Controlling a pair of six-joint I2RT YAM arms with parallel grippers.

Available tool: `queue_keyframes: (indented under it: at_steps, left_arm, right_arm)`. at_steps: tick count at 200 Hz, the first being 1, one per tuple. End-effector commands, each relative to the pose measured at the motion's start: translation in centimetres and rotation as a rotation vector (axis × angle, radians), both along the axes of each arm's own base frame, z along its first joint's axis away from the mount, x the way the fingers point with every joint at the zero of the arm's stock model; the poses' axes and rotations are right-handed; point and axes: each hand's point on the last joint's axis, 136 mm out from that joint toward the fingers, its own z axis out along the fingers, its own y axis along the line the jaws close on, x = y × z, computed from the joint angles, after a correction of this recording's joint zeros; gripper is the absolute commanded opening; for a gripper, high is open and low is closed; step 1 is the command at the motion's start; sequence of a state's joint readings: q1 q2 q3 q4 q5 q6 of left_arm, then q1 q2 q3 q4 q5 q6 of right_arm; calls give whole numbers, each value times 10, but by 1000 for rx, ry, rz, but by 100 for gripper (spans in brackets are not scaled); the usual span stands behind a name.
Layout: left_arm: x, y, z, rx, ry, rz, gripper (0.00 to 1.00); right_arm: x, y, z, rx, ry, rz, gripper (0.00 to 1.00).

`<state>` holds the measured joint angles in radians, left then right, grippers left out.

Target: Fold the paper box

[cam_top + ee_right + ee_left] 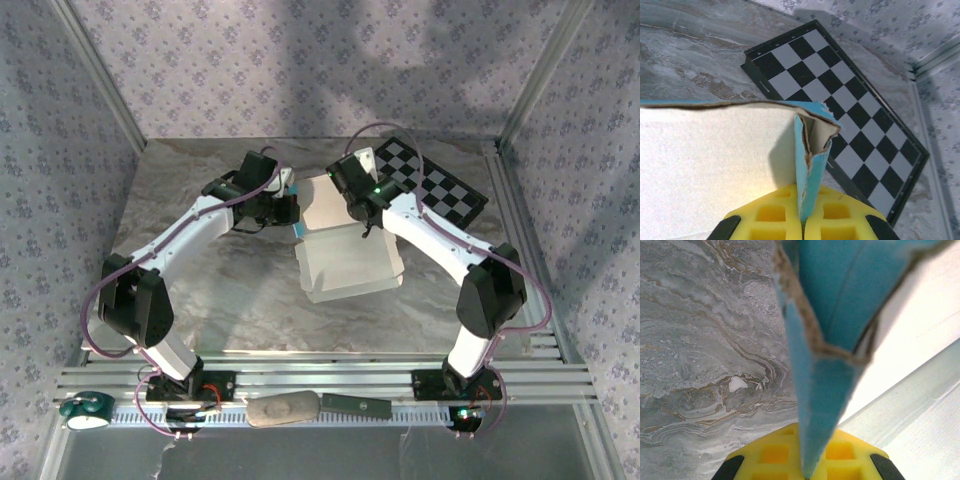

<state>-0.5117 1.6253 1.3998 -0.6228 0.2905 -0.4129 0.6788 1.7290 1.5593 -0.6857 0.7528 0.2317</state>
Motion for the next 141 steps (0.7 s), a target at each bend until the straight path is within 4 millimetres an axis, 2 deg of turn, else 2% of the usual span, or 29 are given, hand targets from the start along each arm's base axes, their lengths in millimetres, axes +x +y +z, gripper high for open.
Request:
queue_keyframes:
  at_steps: [1, 22, 41, 58, 77, 141]
  left_arm:
    - [5, -5, 17, -21, -32, -2, 0]
    - [4, -4, 18, -20, -32, -2, 0]
    - [3, -4, 18, -21, -32, -2, 0]
    - [4, -4, 17, -24, -31, -1, 0]
    - [4, -4, 16, -26, -30, -1, 0]
    - [6, -5, 15, -29, -24, -1, 0]
  right_arm:
    - [-3, -13, 8, -126, -11, -43, 0]
    - [-3, -11, 7, -107, -2, -31, 0]
    - [-5, 1, 1, 5, 34, 44, 0]
    - [-8, 8, 4, 92, 46, 93, 19]
    - [-14, 11, 13, 159, 38, 123, 32]
    - [-19, -4, 35, 284, 10, 95, 44]
